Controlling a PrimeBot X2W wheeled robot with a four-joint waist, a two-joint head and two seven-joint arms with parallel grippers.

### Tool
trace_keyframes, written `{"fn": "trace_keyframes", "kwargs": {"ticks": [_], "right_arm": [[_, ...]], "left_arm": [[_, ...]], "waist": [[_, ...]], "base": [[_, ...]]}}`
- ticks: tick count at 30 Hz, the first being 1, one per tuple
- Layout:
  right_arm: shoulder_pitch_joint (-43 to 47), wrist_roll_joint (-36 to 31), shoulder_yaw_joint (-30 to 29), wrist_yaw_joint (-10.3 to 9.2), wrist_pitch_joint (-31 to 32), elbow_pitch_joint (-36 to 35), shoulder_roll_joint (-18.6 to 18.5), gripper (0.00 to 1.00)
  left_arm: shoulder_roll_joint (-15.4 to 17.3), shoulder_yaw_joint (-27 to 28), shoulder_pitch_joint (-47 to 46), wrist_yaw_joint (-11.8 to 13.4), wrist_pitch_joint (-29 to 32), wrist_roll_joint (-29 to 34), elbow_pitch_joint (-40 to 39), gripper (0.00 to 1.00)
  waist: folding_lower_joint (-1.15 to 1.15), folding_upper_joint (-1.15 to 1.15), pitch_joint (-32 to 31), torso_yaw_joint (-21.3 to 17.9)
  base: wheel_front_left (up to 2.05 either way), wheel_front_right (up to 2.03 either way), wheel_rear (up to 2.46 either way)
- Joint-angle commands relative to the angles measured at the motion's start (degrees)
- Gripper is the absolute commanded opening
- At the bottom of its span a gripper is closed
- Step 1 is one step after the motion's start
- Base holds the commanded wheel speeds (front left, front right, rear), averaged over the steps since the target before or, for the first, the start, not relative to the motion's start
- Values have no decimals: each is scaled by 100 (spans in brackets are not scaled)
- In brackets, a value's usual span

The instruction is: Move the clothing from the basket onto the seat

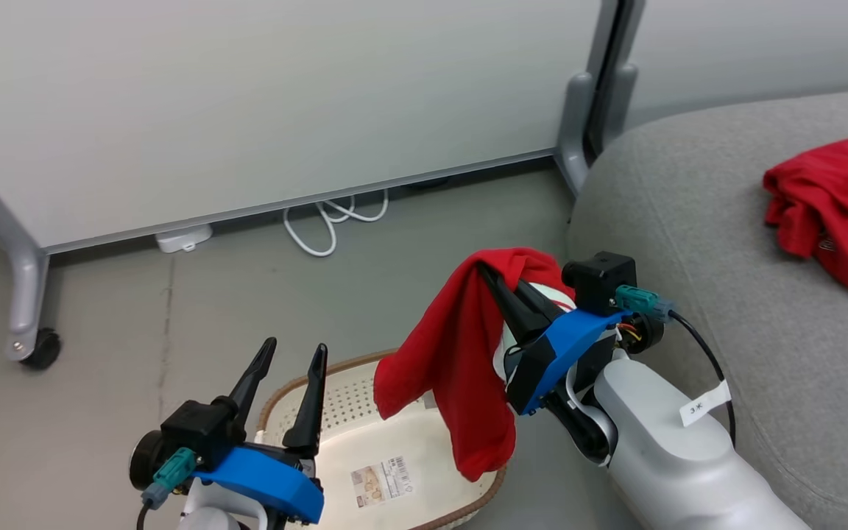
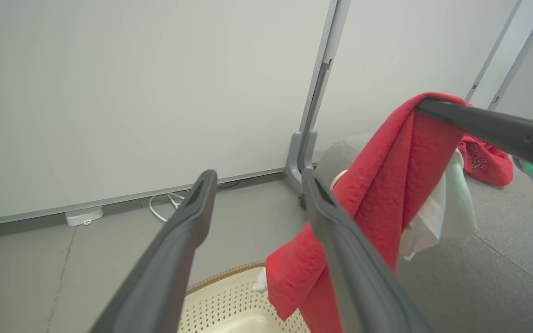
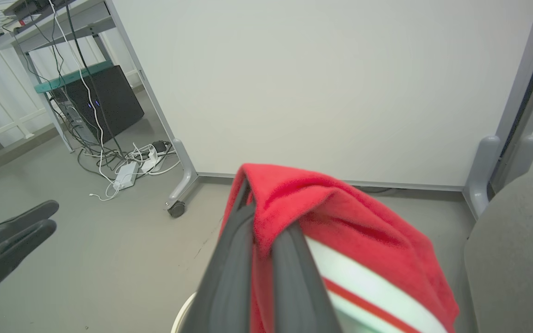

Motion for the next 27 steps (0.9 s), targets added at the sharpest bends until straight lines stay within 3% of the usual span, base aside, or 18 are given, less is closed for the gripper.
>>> {"fn": "trace_keyframes", "kwargs": {"ticks": [1,20,27], "right_arm": [[-77,-12,-7,1,-33,-73,-4,0],[82,-372,-598,1,-32,-217,-8,0],[211,-482,-787,2,-31,-276,-12,0]], "left_arm": [[33,68,6,-14,-17,10,-29,100],[98,8,-33,-15,-17,73,-159,100],[158,-97,-101,-14,-17,86,-165,100]], "waist": [[0,0,78,-305],[0,0,201,-2011],[0,0,269,-2452]], "base": [[0,0,0],[0,0,0],[0,0,0]]}}
